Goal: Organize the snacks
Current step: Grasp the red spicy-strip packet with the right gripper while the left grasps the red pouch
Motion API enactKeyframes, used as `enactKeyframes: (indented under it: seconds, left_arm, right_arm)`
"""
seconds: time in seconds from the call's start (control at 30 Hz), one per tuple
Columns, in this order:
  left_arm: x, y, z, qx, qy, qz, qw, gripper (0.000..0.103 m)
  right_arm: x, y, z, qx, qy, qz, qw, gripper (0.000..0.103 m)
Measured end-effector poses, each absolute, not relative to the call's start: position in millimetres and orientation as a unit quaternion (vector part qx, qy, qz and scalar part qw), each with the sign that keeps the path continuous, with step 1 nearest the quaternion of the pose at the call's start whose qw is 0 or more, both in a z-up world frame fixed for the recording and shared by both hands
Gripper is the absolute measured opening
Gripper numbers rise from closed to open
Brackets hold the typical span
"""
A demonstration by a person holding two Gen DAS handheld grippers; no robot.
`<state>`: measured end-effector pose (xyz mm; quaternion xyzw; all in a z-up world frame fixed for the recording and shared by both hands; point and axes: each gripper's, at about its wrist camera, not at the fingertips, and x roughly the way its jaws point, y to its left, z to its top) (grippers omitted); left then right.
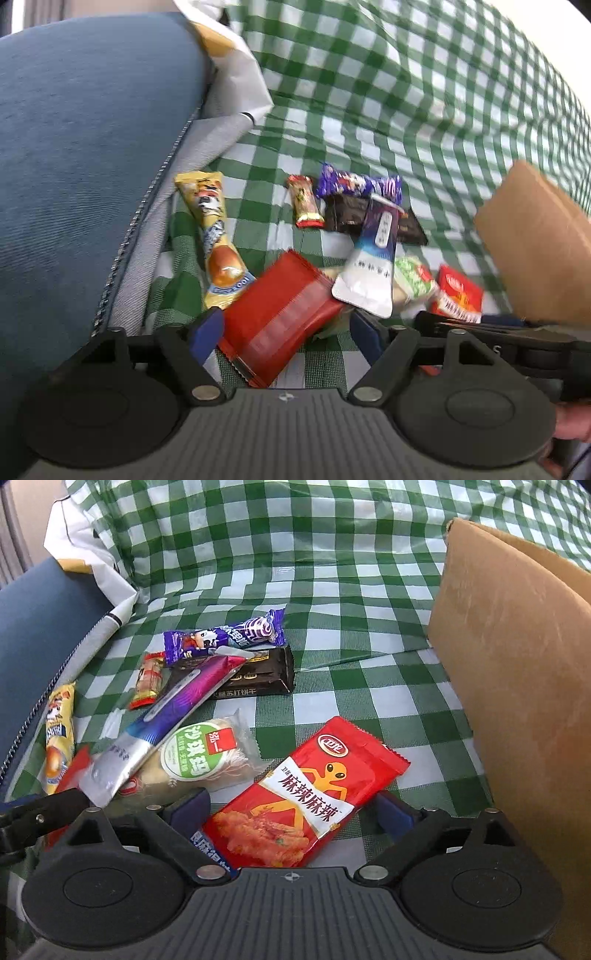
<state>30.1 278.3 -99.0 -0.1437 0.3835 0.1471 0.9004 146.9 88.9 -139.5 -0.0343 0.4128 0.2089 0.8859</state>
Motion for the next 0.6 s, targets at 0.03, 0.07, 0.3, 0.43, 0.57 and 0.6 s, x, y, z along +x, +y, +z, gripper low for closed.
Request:
enactKeyframes:
  seconds: [0.03,0.07,0.3,0.43,0.57,0.6]
  left_arm:
    - [31.2,276.4,-100.5,-0.136,0.384,0.146,0.901,0.082]
    - [32.1,275.0,-101.7,-0.130,0.385,0.146,0.902,0.082]
    - [26.2,279.7,-98.5,-0.140,0.380,0.155,0.901,0.039]
    - [11.7,283.0,-84.1,-0.176,0.346,0.148,0.910,0.004]
    - [-3.3,276.6,-69.2,-0.215,0.315,0.118,0.917,0.000]
    - [-6.6,272.9,-65.9,-0.222,0.311,0.111,0.917,0.000]
  right_arm:
    - [146.9,88.9,-139.2,-0.043,0.411,0.208,0.886,0.088]
    - [144.6,87.8,-138.6,-0.057,0.407,0.207,0.888,0.084]
    - [131.9,67.5,-131.2,-0.072,0.404,0.248,0.878,0.050]
    - [112.4,49.3,-123.4,-0.072,0.400,0.269,0.873,0.048]
    - [75.9,27.0,-112.2,-0.074,0.385,0.307,0.867,0.048]
    - [65.4,21.5,-109.8,-0.077,0.380,0.319,0.865,0.048]
